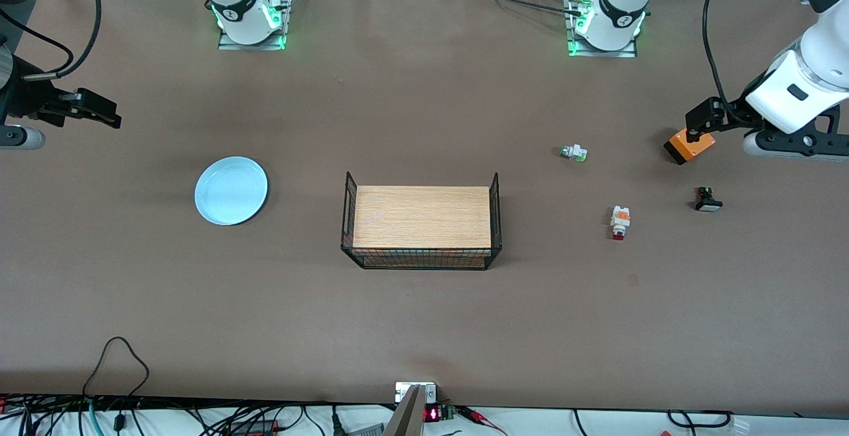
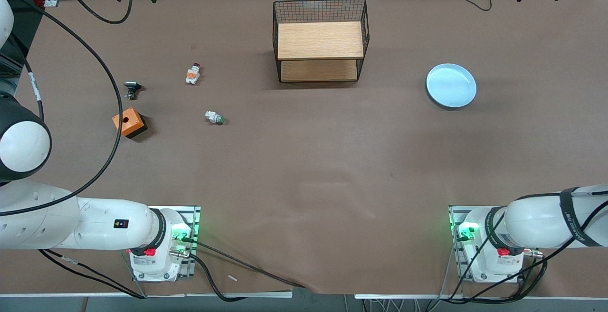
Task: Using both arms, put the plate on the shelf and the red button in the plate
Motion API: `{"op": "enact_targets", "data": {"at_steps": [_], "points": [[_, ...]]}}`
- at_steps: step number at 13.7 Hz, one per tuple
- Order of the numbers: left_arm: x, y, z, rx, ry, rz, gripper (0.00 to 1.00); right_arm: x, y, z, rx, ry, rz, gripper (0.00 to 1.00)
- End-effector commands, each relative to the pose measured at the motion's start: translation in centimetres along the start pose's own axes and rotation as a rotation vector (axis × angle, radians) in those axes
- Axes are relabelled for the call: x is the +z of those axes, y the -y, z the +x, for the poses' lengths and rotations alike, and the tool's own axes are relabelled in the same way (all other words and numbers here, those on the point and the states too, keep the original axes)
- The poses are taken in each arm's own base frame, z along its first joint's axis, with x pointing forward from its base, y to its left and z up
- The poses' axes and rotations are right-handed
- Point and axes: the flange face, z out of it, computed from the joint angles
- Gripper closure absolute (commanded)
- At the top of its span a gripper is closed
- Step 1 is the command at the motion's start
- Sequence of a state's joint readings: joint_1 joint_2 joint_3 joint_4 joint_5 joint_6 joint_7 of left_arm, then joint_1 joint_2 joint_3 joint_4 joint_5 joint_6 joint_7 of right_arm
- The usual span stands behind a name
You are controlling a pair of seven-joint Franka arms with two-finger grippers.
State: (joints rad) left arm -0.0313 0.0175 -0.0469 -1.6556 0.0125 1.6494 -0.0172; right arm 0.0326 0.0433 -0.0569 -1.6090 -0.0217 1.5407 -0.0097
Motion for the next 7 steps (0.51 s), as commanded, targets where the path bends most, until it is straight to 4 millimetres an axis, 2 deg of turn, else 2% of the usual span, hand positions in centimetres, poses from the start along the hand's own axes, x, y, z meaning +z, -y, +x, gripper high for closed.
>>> {"op": "enact_targets", "data": {"at_steps": [1, 5, 7], "points": [[-0.7, 0.2, 0.1, 0.015, 0.004, -0.013, 0.00, -0.7, 0.2, -0.9, 0.012, -0.004, -0.002, 0.00], [-0.6, 0.1, 0.1, 0.016, 0.006, -0.013, 0.00, 0.4, 0.2, -0.4, 0.013, 0.009, -0.004, 0.00], [-0.7, 0.1, 0.1, 0.016, 0.004, -0.013, 0.00, 2.4, 0.2, 0.8, 0.013, 0.031, -0.005, 0.00]]}}
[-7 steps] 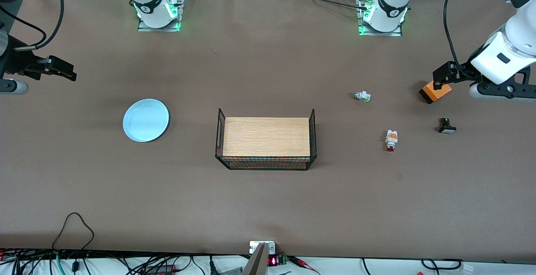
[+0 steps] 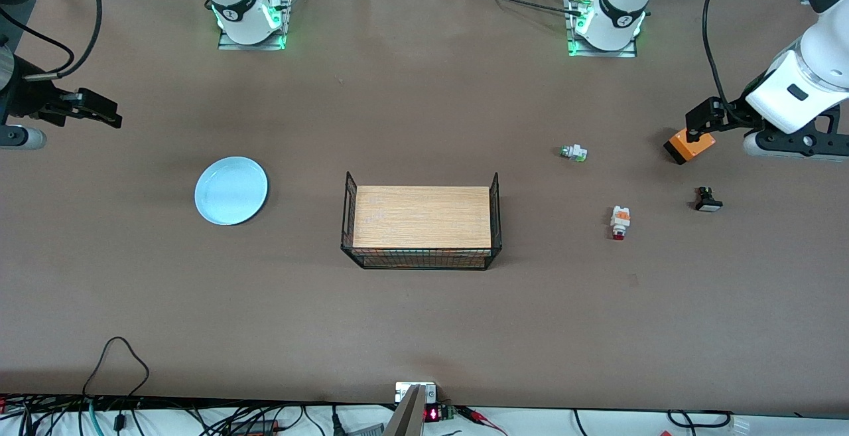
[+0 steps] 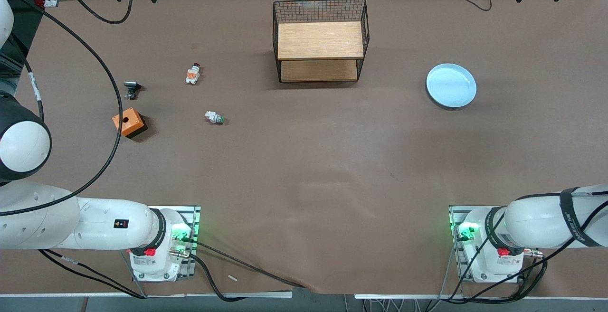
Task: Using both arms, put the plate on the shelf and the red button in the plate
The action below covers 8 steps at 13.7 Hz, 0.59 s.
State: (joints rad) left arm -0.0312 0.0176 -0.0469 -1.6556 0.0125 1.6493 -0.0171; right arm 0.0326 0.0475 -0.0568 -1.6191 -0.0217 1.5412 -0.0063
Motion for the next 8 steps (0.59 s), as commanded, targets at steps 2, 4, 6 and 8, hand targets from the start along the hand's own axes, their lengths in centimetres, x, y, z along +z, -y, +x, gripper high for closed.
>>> {"op": "enact_targets", "data": {"at_steps": [2, 4, 6, 8], "points": [[-0.7, 0.2, 0.1, 0.015, 0.004, -0.013, 0.00, 5.0, 0.1, 1.5, 0.011, -0.003, -0.005, 0.00], [-0.7, 0.1, 0.1, 0.018, 0.004, -0.013, 0.00, 7.2, -0.2, 1.6, 0.011, -0.015, -0.004, 0.00], [-0.6, 0.1, 0.1, 0.018, 0.005, -0.013, 0.00, 9.7, -0.3, 2.1, 0.007, -0.024, -0.008, 0.00], [-0.7, 0.2, 0.1, 0.016, 0.004, -0.013, 0.00, 13.7, -0.9, 2.1, 0.009, -0.048, -0.008, 0.00]]}}
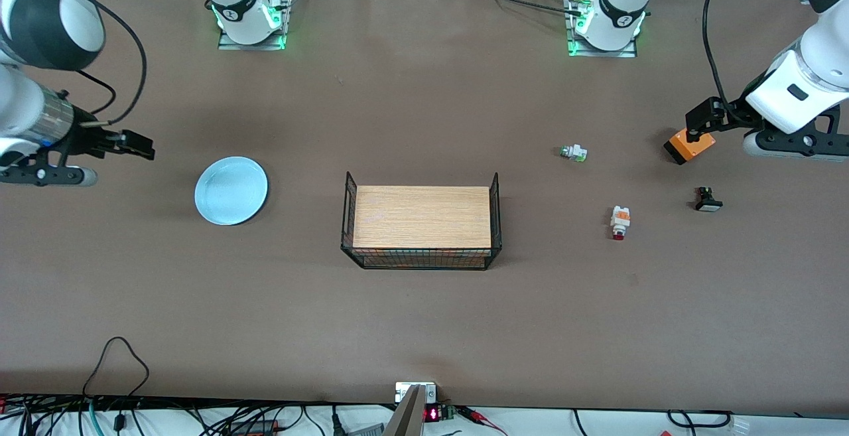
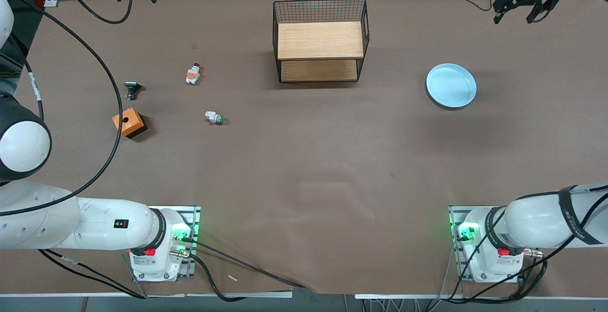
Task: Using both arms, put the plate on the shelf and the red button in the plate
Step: 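Reach the right gripper to the light blue plate rim and grasp it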
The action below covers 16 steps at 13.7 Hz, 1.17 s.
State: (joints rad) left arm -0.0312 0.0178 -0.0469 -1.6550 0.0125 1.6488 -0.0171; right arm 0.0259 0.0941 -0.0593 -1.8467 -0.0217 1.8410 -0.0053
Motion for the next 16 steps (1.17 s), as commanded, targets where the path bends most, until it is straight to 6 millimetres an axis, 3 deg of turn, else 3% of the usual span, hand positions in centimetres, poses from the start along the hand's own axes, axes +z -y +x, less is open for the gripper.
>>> {"op": "enact_targets", "data": {"at_steps": [1, 4, 9, 13, 14, 16], "points": [[-0.6, 0.1, 0.1, 0.018, 0.005, -0.013, 0.00, 5.3, -1.3, -0.9, 0.011, -0.039, -0.007, 0.00], [-0.7, 0.2, 0.1, 0.016, 0.004, -0.013, 0.00, 10.8, -1.9, -1.4, 0.018, -0.051, -0.005, 0.00], [-0.6, 0.3, 0.1, 0.016, 0.005, -0.013, 0.00, 22.1, -3.2, 1.1, 0.002, -0.030, -0.014, 0.00], [-0.6, 0.1, 0.1, 0.019, 0.005, -0.013, 0.00, 25.4, -3.5, 1.1, -0.013, 0.001, -0.014, 0.00], [-0.6, 0.3, 0.1, 0.016, 0.005, -0.013, 0.00, 26.0, -3.6, 1.1, -0.012, 0.003, -0.014, 0.07], [-0.6, 0.3, 0.0, 0.016, 0.007, -0.013, 0.00, 26.4, -3.5, 0.9, -0.014, 0.010, -0.013, 0.43]]}}
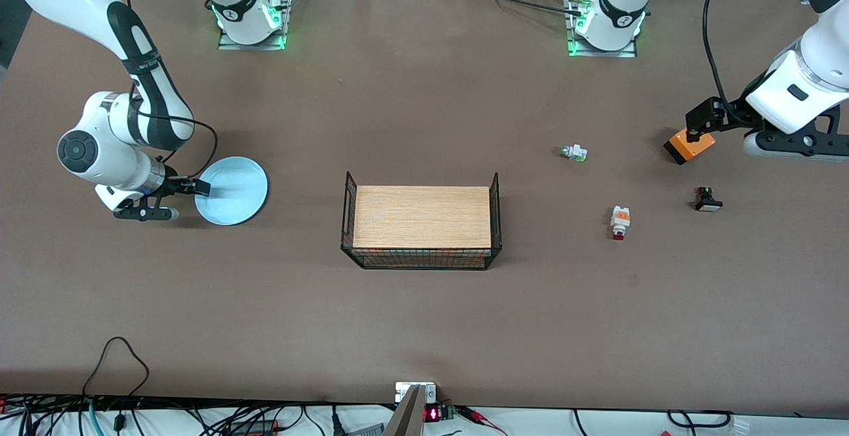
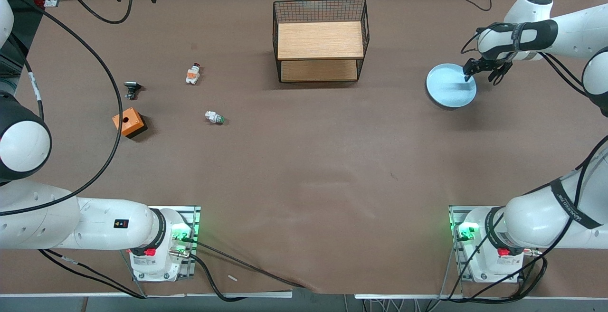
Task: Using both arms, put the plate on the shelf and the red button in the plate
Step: 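Reach the right gripper to the light blue plate rim and grasp it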
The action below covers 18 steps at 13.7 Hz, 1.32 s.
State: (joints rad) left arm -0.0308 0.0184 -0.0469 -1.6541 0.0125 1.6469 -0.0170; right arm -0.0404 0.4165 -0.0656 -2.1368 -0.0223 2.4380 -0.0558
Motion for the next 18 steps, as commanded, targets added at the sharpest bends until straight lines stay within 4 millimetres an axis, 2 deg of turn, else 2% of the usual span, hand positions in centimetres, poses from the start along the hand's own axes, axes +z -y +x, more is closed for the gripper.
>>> {"op": "enact_targets", "data": {"at_steps": [1, 2, 5, 6, 8, 9, 10, 12, 15, 17, 18], "points": [[-0.6, 0.3, 0.0, 0.017, 0.005, -0.013, 0.00, 0.2, -0.2, -0.1, -0.021, -0.001, -0.006, 0.55], [-0.6, 0.3, 0.0, 0.017, 0.007, -0.013, 0.00, 1.1, -0.2, -0.5, -0.023, 0.011, -0.005, 0.69], [-0.6, 0.3, 0.0, 0.017, 0.007, -0.013, 0.00, 2.6, 0.4, -1.0, -0.033, 0.031, -0.005, 0.78], [-0.6, 0.4, 0.0, 0.015, 0.007, -0.013, 0.00, 2.8, 0.4, -1.1, -0.033, 0.037, -0.004, 0.85], [-0.6, 0.4, 0.0, 0.015, 0.007, -0.013, 0.00, 2.2, 0.8, -1.2, -0.036, 0.046, -0.004, 1.00], [-0.6, 0.4, 0.0, 0.015, 0.007, -0.013, 0.00, 0.9, 1.0, -1.0, -0.028, 0.050, -0.001, 1.00], [-0.6, 0.4, 0.0, 0.015, 0.007, -0.013, 0.00, -0.8, 1.0, -0.8, -0.025, 0.064, 0.002, 1.00], [-0.5, 0.4, 0.1, 0.015, 0.008, -0.013, 0.00, -5.5, 1.0, -0.4, -0.028, 0.079, 0.004, 1.00], [-0.6, 0.4, 0.0, 0.015, 0.007, -0.013, 0.00, -14.9, 2.4, 0.2, -0.035, 0.171, 0.027, 1.00], [-0.6, 0.4, 0.0, 0.015, 0.007, -0.013, 0.00, -21.9, 3.0, 0.9, -0.035, 0.214, 0.060, 1.00], [-0.5, 0.4, 0.1, 0.015, 0.007, -0.013, 0.00, -24.7, 3.4, 1.1, -0.045, 0.219, 0.058, 1.00]]}}
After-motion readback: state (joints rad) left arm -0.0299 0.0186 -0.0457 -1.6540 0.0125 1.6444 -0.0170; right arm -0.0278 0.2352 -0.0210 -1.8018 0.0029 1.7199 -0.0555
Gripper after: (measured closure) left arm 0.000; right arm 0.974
